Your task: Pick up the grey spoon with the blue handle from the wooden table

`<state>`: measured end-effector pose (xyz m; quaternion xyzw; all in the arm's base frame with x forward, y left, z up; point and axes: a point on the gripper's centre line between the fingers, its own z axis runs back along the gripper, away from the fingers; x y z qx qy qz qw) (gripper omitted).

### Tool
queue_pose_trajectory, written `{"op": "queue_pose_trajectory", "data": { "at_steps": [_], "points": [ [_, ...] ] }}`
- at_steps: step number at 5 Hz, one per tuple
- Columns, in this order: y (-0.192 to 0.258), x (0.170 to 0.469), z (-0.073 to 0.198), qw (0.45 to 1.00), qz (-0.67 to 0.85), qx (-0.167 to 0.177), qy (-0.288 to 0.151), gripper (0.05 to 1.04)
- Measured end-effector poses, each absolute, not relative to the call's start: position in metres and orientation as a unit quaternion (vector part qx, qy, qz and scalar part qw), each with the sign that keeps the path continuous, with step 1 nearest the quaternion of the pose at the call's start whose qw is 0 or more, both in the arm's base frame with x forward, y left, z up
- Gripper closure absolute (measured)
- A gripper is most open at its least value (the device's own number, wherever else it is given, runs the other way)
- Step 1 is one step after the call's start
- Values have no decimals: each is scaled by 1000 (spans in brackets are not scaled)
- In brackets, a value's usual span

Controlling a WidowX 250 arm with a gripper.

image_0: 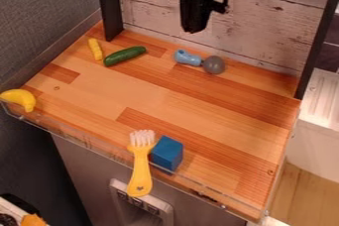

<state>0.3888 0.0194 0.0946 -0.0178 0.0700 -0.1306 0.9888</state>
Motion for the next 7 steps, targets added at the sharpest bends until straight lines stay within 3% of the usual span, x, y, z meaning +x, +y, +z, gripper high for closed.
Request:
{"op": "queue_pose_trajectory", "data": {
  "at_steps": [2,3,5,7],
  "points": [
    [17,396,60,997,-51,-15,63,259],
    [17,395,39,997,-39,-15,65,86],
    [18,396,9,994,-87,-10,61,132],
    [14,397,9,989,-138,-6,59,716]
  ]
}}
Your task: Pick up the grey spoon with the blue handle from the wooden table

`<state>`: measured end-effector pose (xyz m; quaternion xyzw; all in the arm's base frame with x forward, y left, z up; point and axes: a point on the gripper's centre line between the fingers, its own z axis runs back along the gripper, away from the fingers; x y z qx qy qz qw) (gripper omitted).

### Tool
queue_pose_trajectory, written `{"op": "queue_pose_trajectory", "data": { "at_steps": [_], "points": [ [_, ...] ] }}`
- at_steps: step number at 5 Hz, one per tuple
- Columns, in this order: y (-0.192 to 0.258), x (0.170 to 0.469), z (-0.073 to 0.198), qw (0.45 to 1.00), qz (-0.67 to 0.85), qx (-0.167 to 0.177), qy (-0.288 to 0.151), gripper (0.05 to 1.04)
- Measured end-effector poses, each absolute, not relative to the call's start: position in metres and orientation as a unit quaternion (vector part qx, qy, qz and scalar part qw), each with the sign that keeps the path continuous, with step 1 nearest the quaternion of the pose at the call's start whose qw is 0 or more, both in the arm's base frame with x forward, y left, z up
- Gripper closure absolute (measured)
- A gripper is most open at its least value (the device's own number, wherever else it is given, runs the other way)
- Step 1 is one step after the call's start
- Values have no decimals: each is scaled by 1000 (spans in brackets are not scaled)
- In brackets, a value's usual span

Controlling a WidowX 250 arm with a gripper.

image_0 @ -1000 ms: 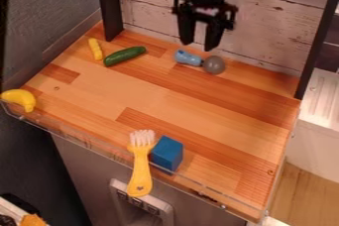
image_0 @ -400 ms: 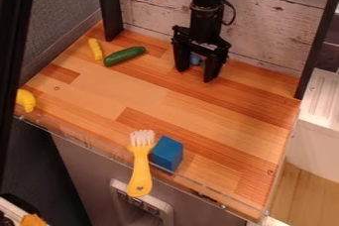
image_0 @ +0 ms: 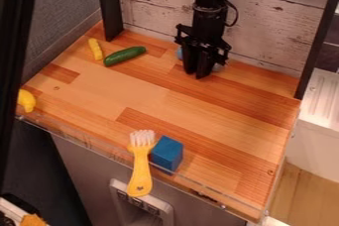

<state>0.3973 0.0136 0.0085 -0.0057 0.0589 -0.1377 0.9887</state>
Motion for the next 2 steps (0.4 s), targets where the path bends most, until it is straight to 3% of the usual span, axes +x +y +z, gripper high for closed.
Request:
{"op": "queue_pose_trajectory", "data": {
  "at_steps": [1,2],
  "points": [
    [10,395,8,989,-134,-5,65,940],
    [9,392,9,991,-107,-4,76,1025]
  ]
}}
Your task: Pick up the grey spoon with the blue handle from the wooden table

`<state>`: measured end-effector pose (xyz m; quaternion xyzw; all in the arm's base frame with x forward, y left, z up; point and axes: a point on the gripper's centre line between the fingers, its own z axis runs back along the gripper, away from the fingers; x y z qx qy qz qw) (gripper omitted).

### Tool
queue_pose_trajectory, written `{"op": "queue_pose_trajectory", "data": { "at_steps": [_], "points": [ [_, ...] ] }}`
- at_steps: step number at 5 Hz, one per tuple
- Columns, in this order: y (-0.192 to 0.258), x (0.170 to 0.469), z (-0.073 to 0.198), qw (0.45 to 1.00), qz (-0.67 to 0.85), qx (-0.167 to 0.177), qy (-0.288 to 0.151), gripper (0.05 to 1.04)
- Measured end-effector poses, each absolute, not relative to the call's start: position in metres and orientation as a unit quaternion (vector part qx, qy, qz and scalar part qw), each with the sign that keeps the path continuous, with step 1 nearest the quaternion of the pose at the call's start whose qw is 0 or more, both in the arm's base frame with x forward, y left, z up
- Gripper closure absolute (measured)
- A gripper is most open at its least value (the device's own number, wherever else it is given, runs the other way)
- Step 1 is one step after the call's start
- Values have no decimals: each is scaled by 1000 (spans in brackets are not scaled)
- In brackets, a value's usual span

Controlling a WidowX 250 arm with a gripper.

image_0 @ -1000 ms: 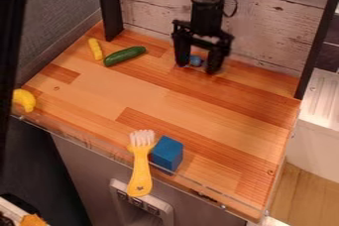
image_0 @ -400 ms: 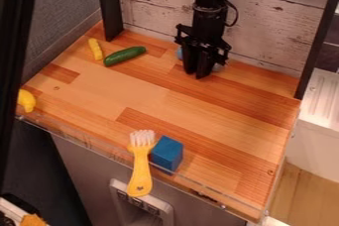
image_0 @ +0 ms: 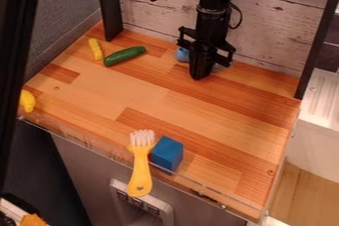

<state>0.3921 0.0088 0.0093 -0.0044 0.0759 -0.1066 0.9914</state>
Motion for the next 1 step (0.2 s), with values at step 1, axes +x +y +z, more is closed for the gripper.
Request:
{"op": "queue_pose_trajectory", "data": {
  "at_steps": [1],
  "points": [
    [6,391,12,994,-78,-4,82,1030]
  ]
}}
